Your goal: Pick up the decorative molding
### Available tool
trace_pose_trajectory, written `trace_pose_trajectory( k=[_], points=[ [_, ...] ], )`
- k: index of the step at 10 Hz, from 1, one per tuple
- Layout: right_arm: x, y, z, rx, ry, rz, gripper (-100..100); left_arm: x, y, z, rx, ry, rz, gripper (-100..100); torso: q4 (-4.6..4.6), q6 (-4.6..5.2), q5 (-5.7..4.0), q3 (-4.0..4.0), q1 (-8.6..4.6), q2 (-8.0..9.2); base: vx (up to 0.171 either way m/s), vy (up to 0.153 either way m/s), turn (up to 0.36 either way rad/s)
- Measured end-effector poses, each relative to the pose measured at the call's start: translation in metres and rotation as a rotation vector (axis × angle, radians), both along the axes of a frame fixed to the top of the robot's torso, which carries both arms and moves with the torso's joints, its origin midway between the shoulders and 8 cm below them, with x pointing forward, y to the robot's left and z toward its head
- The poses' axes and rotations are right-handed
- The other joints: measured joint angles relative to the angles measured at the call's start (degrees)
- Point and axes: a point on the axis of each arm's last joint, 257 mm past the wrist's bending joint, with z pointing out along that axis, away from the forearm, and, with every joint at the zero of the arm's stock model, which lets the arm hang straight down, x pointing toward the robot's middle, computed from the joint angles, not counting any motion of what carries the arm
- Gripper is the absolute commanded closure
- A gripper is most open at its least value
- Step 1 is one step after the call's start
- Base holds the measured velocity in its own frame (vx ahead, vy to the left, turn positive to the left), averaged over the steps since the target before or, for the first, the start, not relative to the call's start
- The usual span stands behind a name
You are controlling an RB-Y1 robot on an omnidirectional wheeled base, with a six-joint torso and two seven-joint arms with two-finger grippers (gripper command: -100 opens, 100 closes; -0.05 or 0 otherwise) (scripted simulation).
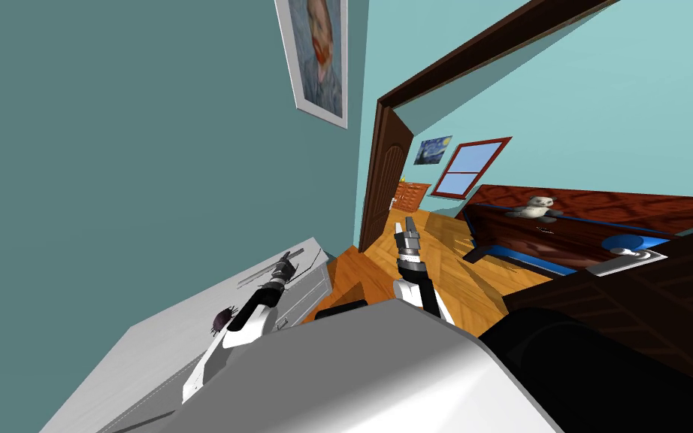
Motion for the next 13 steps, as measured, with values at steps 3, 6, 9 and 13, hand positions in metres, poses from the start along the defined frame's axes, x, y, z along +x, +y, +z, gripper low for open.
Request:
trace_pose_trajectory(
  k=[3,6,9,13],
  points=[
    [0.0,0.0,0.0,0.0,0.0,0.0,0,-0.005,0.008,-0.031,-0.024,0.112,0.0,-100,0.0,0.0,-0.01,-0.01,-0.01,-0.02,0.038,-0.041,0.009],
    [0.0,0.0,0.0,0.0,0.0,0.0,0,-0.016,0.014,-0.063,-0.042,0.226,0.006,-100,-0.02,0.0,0.0,-0.04,-0.01,-0.07,0.052,-0.04,0.016],
    [0.0,0.0,0.0,0.0,0.0,0.0,0,-0.033,0.025,-0.088,-0.055,0.332,0.02,-100,-0.01,-0.01,-0.01,-0.04,-0.01,-0.06,0.053,-0.039,0.02],
    [0.0,0.0,0.0,0.0,0.0,0.0,0,-0.05,0.042,-0.113,-0.065,0.446,0.042,-100,0.0,-0.01,0.0,-0.01,0.07,-0.01,0.051,-0.033,0.021]
  ],
)
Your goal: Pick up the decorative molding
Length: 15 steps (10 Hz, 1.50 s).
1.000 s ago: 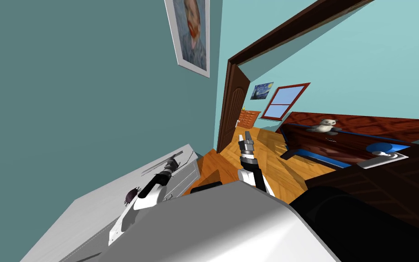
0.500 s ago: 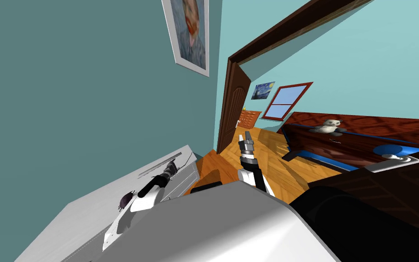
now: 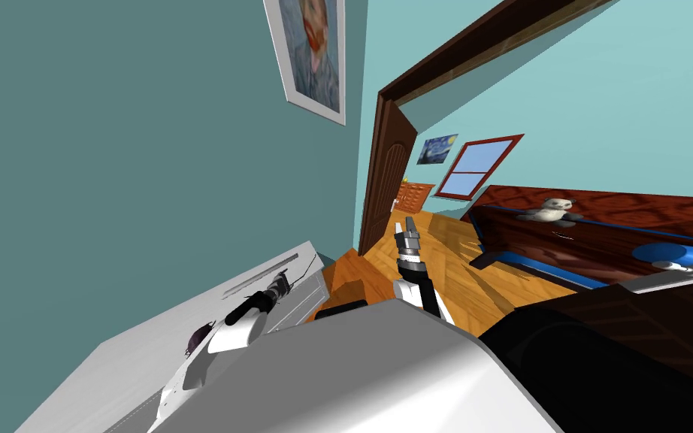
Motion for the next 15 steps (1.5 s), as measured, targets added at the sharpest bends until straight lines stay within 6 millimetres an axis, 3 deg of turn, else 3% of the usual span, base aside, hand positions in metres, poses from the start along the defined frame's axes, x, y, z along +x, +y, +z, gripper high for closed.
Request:
trace_pose_trajectory(
  k=[3,11,12,13,15],
  points=[
    [0.0,0.0,0.0,0.0,0.0,0.0,0,-0.023,0.018,-0.024,-0.006,0.12,0.03,-100,-0.03,0.01,-0.02,-0.07,-0.1,-0.12,0.066,-0.052,0.022],
    [0.0,0.0,0.0,0.0,0.0,0.0,0,-0.064,0.049,-0.059,-0.001,0.331,0.094,-100,0.0,0.01,0.0,0.0,0.01,0.01,0.044,-0.032,0.013],
    [0.0,0.0,0.0,0.0,0.0,0.0,0,-0.065,0.05,-0.06,-0.002,0.336,0.096,0,0.01,0.01,0.01,0.04,0.05,0.08,0.0,0.0,0.0],
    [0.0,0.0,0.0,0.0,0.0,0.0,0,-0.065,0.05,-0.06,-0.002,0.335,0.095,-100,0.03,0.01,0.02,0.07,0.08,0.13,0.013,0.001,-0.037],
    [0.0,0.0,0.0,0.0,0.0,0.0,0,-0.064,0.049,-0.07,-0.003,0.336,0.102,-100,0.02,0.01,0.03,0.05,0.12,0.09,0.023,0.009,-0.027]
  ],
)
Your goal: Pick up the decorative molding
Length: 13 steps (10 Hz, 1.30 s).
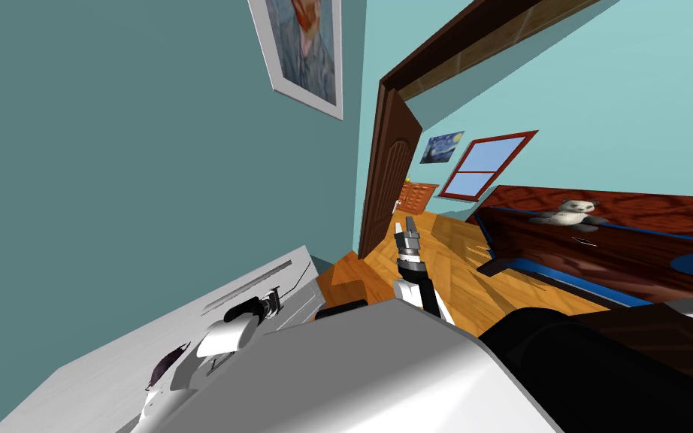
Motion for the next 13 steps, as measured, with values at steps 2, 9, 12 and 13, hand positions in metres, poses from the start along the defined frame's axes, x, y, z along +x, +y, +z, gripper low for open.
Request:
trace_pose_trajectory(
  k=[2,9,12,13],
  points=[
    [0.0,0.0,0.0,0.0,0.0,0.0,0,0.001,0.001,-0.008,0.0,0.0,0.005,-100,0.0,0.0,0.0,0.0,0.02,0.01,0.012,0.008,-0.016],
    [0.0,0.0,0.0,0.0,0.0,0.0,0,0.001,0.001,-0.008,0.0,-0.001,0.004,100,0.01,0.0,0.0,0.04,-0.01,0.07,-0.002,-0.001,0.005],
    [0.0,0.0,0.0,0.0,0.0,0.0,0,0.0,0.001,0.006,0.001,-0.002,-0.004,100,0.04,-0.02,-0.03,0.12,-0.08,0.21,-0.021,-0.009,0.024],
    [0.0,0.0,0.0,0.0,0.0,0.0,0,-0.001,0.001,0.006,0.001,-0.001,-0.004,0,0.03,0.0,-0.02,0.09,-0.05,0.15,0.0,0.0,0.0]
  ],
)
